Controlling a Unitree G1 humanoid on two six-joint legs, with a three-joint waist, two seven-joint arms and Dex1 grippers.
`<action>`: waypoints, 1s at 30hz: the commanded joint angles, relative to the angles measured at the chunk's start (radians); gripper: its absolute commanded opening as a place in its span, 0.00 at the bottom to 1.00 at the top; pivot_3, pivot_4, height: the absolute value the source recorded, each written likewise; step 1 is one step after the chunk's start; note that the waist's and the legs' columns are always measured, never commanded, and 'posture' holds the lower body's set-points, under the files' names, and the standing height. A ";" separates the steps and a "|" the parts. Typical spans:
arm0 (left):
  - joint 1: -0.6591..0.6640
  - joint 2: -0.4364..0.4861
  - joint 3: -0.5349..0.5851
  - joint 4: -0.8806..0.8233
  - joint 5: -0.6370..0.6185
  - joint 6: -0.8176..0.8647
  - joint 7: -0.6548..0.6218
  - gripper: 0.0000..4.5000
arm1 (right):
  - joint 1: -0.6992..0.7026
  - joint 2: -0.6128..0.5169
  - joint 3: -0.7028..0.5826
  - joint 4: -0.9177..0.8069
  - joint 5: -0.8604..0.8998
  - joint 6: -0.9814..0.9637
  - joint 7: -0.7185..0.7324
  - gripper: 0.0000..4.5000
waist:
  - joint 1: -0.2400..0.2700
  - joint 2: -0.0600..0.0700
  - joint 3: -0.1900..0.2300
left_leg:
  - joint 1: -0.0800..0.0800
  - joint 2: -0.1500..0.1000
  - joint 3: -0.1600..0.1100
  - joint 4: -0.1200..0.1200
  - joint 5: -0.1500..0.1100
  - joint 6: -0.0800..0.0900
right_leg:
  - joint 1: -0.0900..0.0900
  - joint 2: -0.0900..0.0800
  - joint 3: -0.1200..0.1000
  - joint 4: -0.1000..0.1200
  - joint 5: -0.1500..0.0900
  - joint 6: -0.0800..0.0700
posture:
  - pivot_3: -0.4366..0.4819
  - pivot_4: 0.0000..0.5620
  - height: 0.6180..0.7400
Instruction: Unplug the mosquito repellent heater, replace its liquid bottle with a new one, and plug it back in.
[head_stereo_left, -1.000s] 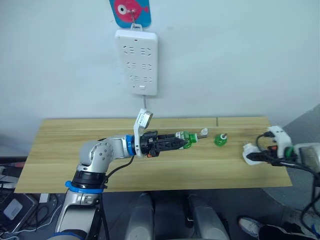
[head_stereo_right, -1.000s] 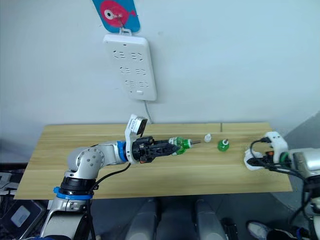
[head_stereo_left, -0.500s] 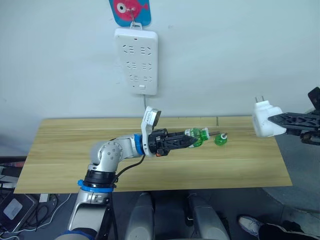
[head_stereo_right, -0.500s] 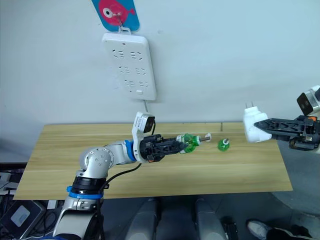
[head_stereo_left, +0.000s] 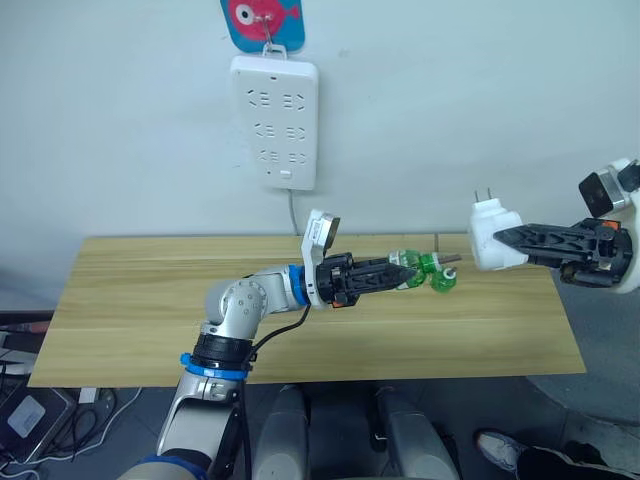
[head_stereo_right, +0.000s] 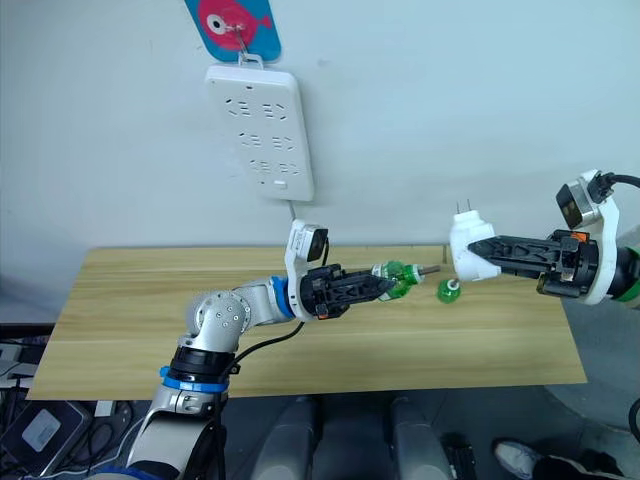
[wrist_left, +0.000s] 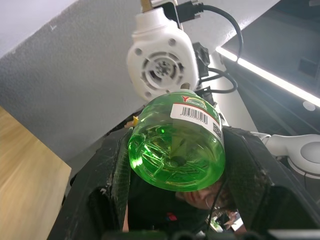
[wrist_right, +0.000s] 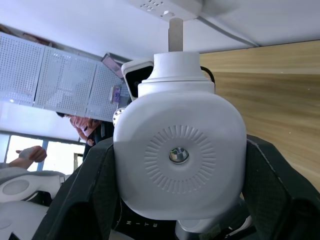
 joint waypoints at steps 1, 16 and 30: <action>0.001 -0.019 0.006 -0.016 -0.014 -0.014 0.009 0.54 | 0.006 -0.030 -0.023 -0.034 0.034 0.003 0.026 0.66 | 0.000 0.000 0.000 | 0.000 0.000 0.000 0.000 0.000 0.000 | 0.000 0.000 0.000 0.000 0.000 0.000 | 0.59 0.55 1.00; 0.008 -0.046 -0.014 -0.018 -0.001 -0.028 0.017 0.54 | -0.002 -0.008 0.001 -0.079 0.034 -0.022 0.031 0.66 | 0.000 0.000 0.000 | 0.000 0.000 0.000 0.000 0.000 0.000 | 0.000 0.000 0.000 0.000 0.000 0.000 | 0.59 0.55 1.00; 0.000 -0.054 -0.018 -0.017 0.001 -0.032 0.018 0.54 | -0.024 0.017 0.024 -0.104 0.034 -0.044 0.015 0.66 | 0.000 0.000 0.000 | 0.000 0.000 0.000 0.000 0.000 0.000 | 0.000 0.000 0.000 0.000 0.000 0.000 | 0.59 0.55 1.00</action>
